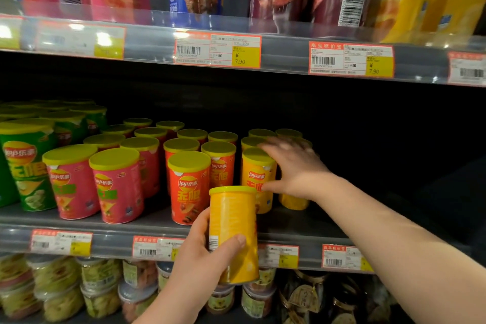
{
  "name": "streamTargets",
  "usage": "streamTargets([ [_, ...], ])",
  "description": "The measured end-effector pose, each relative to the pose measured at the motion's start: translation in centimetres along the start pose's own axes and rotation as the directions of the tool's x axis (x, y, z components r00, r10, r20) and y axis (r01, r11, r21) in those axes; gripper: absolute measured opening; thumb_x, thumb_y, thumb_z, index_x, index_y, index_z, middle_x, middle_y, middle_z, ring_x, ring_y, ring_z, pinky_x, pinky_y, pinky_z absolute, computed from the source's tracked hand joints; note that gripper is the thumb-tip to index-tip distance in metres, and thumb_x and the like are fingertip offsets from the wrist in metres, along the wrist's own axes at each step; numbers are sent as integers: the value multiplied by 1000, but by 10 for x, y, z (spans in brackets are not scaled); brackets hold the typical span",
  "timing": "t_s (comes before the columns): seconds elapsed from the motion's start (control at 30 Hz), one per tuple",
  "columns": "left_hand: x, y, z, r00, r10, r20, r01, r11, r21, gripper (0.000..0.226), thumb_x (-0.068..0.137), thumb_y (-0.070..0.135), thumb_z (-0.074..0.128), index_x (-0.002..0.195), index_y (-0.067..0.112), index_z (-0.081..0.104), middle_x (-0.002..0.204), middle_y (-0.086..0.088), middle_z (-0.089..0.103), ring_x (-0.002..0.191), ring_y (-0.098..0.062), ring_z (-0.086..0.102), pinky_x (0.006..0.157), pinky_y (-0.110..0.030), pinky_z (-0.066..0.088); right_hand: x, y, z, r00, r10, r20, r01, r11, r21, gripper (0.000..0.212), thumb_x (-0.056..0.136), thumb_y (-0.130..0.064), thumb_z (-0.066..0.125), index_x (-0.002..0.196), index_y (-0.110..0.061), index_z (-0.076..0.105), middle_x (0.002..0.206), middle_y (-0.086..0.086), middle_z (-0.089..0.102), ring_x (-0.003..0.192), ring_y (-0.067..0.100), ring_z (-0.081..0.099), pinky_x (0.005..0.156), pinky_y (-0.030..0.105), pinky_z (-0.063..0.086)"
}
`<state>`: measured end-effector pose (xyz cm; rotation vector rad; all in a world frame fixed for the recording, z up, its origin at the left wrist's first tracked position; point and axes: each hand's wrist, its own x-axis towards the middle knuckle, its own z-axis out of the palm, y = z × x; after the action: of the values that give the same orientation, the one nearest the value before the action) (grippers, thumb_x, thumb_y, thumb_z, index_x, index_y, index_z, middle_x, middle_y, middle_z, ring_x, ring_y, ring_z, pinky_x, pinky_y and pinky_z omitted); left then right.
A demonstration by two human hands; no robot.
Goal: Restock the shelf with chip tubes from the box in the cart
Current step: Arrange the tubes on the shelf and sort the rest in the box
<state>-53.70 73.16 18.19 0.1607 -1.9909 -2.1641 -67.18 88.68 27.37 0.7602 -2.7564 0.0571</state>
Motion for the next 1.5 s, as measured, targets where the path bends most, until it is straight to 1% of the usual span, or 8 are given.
streamTargets([
  [0.3,-1,-1,-9,1000,-10,-8,10,1000,24,53,54,42,71,101,49,46,101,12,65,94,-12,64,75,-32,54,24,-10,-2,982,-66,179,92,985,-142,97,80,-47,68,151,-36,3,160,-2,8,147,21,8,118,47,7],
  [0.73,-1,-2,-10,1000,-6,21,5,998,64,64,45,54,74,103,48,46,102,13,65,94,-10,65,85,-38,55,30,-3,4,989,8,150,14,989,-144,99,77,-38,75,151,-32,9,157,1,22,139,26,33,101,41,45],
  [1.03,0,-2,-11,1000,4,19,-5,999,47,56,53,48,72,102,51,45,100,15,65,92,-8,65,82,-36,55,36,2,8,984,64,165,-45,992,-117,102,77,-39,75,151,-33,6,160,2,11,145,27,19,110,46,33],
  [1.13,1,0,-10,1000,21,10,-22,999,24,54,55,44,71,101,54,45,101,14,66,94,-10,65,84,-39,56,26,-2,-1,996,35,81,-29,997,-78,97,79,-45,70,151,-33,6,161,-1,3,147,25,9,116,47,17],
  [1.23,6,3,-6,998,57,18,-57,998,-1,57,56,44,73,105,55,47,102,16,66,96,-11,65,85,-40,56,9,-8,-8,988,62,-138,-37,984,172,69,88,-41,62,147,-30,28,156,-4,21,141,20,26,111,36,30],
  [1.3,10,7,-3,993,103,52,-103,995,-14,68,53,47,77,114,51,48,102,17,67,97,-11,65,85,-41,56,-8,-12,-10,970,133,-206,-26,892,451,46,90,-38,59,133,-28,47,135,-6,46,126,16,45,97,27,44],
  [1.4,18,12,6,979,171,113,-169,985,-25,81,48,52,77,123,43,48,105,18,67,99,-11,66,85,-42,56,-34,-18,-10,997,71,8,-50,605,795,27,89,-41,55,115,-35,52,103,-20,55,102,5,56,78,12,47],
  [1.5,29,14,17,955,246,165,-250,968,2,74,52,52,75,121,43,49,107,18,67,101,-8,65,84,-35,56,-51,-18,4,978,-48,204,-169,395,903,41,77,-50,65,112,-43,45,116,-17,58,110,9,57,91,30,51],
])
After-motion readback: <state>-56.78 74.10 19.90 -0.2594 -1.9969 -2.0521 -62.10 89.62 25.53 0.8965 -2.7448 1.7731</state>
